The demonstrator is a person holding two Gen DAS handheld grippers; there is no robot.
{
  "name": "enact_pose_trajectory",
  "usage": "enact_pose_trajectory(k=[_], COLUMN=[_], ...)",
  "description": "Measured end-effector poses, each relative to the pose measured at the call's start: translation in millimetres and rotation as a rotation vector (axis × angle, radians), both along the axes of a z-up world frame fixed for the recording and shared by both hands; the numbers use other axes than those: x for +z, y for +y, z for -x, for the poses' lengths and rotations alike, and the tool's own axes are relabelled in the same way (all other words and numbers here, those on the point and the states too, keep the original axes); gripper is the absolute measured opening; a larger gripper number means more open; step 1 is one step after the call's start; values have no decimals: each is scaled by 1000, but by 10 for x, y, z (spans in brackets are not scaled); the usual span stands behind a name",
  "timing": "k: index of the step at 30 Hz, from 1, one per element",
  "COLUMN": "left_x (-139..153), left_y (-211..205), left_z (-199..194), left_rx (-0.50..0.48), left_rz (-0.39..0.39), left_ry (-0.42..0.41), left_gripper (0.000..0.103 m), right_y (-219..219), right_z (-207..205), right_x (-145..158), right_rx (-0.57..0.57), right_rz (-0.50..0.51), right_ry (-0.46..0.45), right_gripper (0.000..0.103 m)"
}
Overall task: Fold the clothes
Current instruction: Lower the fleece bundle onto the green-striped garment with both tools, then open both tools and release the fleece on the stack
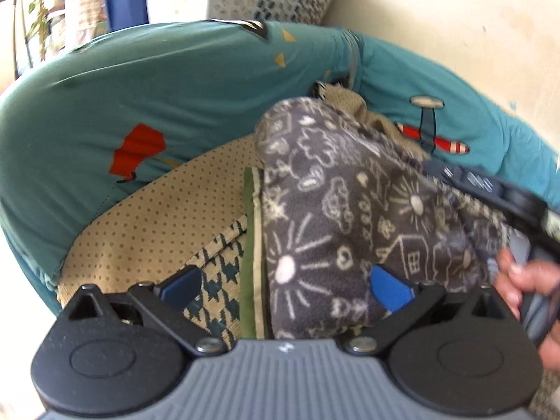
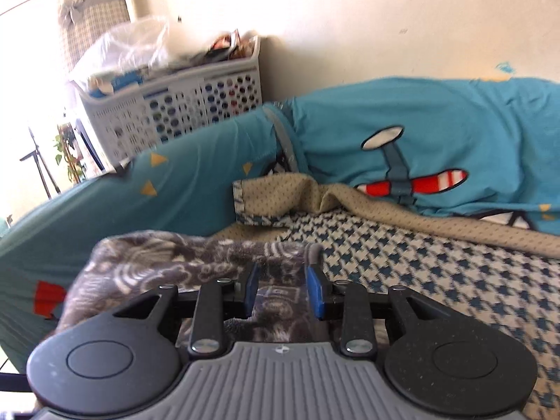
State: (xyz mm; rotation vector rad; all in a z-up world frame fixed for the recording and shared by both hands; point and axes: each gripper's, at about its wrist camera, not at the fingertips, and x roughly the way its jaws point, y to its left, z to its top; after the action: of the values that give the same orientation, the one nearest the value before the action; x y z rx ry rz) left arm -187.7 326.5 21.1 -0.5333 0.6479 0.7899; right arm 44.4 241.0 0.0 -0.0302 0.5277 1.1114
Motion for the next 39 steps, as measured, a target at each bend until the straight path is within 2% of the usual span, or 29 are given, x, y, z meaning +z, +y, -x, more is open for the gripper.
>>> enact_pose_trajectory(k=[5,10,15,19,24,26,29,32,34,39], left_x=[2,-24,-92,-146,-188,-175,-114,-100,-99,-148], left_y=[24,37,66,83,68,52,26,57,73,36], left_z=[75,66,70,74,74,104,218,332,377,317], left_rx=[31,36,48,48,49,54,69,117,142,127], left_rz=[8,10,33,42,45,55,62,88,100,117], left_ry=[-1,18,37,54,79,61,1,-39,-54,-14], left_gripper=[103,103,103,103,103,103,103,103,103,103], right_y=[-331,-599,-730,-744,-651,-633,-693,-810,-857,-856], right_z=[8,181,470,584,689,725,742,755,815,929], right_x=[39,17,-45,-213,-204,-190,-134,-63,-36,-45], right_rx=[-21,10,89,85,76,70,39,37,47,92], right_rz=[-13,-24,12,64,125,148,145,99,88,92], right_ry=[33,67,-1,-31,-101,-119,-81,-40,-46,-43], right_gripper=[30,31,31,32,32,33,34,35,37,39])
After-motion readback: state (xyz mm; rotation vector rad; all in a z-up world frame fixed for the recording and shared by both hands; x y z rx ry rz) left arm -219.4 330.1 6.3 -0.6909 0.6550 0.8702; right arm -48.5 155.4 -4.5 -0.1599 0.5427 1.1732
